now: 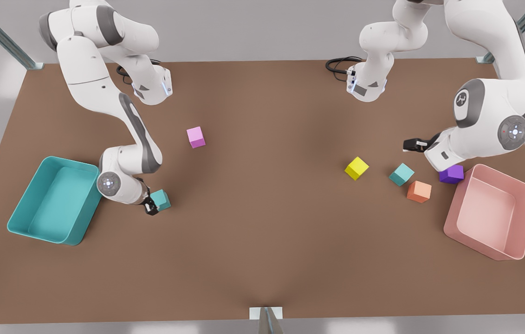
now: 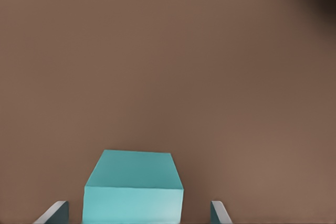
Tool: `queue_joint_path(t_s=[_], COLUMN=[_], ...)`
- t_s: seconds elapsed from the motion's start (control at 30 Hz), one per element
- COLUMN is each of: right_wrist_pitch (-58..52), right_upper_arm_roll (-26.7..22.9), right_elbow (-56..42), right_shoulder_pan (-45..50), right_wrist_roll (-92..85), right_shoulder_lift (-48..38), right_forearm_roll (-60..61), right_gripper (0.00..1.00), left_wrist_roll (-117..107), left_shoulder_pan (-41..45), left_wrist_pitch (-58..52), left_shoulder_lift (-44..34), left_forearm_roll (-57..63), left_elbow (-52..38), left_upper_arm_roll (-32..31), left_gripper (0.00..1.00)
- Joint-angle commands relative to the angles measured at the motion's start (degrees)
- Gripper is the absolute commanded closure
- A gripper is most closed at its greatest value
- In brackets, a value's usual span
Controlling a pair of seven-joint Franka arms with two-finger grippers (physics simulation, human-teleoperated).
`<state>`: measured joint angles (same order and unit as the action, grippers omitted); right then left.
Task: Stack the two blue cubes on top of each other
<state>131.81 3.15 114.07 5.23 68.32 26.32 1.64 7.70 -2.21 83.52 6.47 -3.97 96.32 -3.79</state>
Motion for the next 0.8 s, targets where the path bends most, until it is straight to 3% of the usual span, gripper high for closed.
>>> queue_joint_path(t_s=[0.0,0.77], right_wrist_pitch=[0.2,0.2], right_upper_arm_roll=[0.02,0.02], right_elbow=[-0.07,-2.71], right_shoulder_pan=[0.05,1.01], right_wrist_roll=[5.25,5.25], right_shoulder_lift=[0.22,6.02], right_forearm_roll=[0.03,1.17], right_gripper=[0.0,0.0], left_wrist_roll=[0.04,3.99], left_shoulder_pan=[-0.34,-3.59], left_wrist_pitch=[-0.2,-2.14], left_shoulder_lift=[0.03,0.12], left_forearm_roll=[0.02,0.37], left_elbow=[-0.08,0.89], left_upper_arm_roll=[-0.08,-0.08], left_gripper=[0.0,0.0])
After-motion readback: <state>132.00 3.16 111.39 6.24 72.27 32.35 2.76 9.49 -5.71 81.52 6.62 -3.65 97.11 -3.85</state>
